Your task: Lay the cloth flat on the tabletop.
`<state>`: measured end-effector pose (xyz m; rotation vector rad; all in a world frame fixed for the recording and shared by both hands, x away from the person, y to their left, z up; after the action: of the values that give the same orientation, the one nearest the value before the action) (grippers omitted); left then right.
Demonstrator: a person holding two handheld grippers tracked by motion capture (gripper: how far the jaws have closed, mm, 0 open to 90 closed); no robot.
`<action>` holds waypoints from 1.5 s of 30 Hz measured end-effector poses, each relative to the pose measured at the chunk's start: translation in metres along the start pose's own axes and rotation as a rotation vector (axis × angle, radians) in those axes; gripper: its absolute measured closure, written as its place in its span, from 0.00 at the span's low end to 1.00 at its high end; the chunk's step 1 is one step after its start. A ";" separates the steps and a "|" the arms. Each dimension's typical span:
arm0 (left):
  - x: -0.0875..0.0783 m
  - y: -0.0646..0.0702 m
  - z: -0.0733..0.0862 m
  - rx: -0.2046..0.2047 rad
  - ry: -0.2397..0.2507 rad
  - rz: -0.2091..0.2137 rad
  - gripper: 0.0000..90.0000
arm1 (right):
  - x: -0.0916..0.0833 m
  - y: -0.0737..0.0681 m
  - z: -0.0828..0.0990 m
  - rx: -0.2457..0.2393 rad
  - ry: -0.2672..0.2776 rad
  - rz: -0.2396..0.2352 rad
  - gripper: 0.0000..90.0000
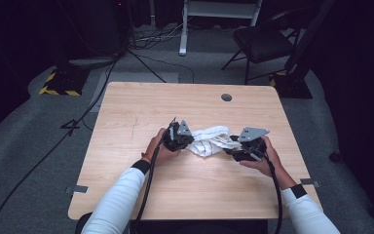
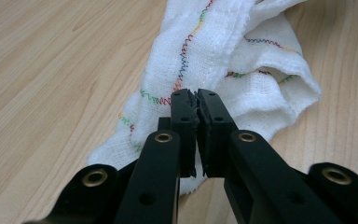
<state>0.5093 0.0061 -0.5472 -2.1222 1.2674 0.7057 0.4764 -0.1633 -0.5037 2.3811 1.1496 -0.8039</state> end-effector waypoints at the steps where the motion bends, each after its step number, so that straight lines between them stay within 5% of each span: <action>1: 0.000 0.001 0.000 0.002 -0.002 0.000 0.96 | 0.002 -0.005 -0.003 0.003 0.013 -0.013 0.54; 6: 0.003 0.006 0.000 0.017 -0.010 0.016 0.96 | 0.026 -0.021 0.000 -0.042 0.000 -0.044 0.72; 11: 0.005 0.004 0.003 0.025 -0.025 0.009 0.97 | 0.040 -0.014 0.006 -0.054 -0.039 0.025 0.76; 15: 0.003 0.000 0.005 0.039 -0.040 -0.012 0.98 | 0.044 -0.004 0.016 -0.060 -0.085 0.071 0.98; 27: -0.040 -0.033 0.010 -0.054 0.037 -0.109 0.98 | -0.010 0.019 0.021 -0.023 -0.018 0.095 1.00; 39: -0.086 -0.032 -0.003 -0.050 0.139 -0.149 0.98 | -0.056 0.047 0.024 0.051 0.079 0.167 1.00; 45: -0.115 -0.032 -0.007 -0.061 0.194 -0.178 0.98 | -0.070 0.052 0.025 0.108 0.118 0.141 1.00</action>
<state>0.4917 0.0834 -0.4575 -2.3654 1.1478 0.4778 0.4749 -0.2491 -0.4736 2.5961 0.9902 -0.7033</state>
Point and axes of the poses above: each handheld gripper's, and its own axes: x roughly forward along the jaws, z roughly out of its underside, y roughly to its right, the point moved 10 cm from there along x, roughly forward along the jaws, and after that the axes turned 8 degrees about x, right-handed, at the moved point
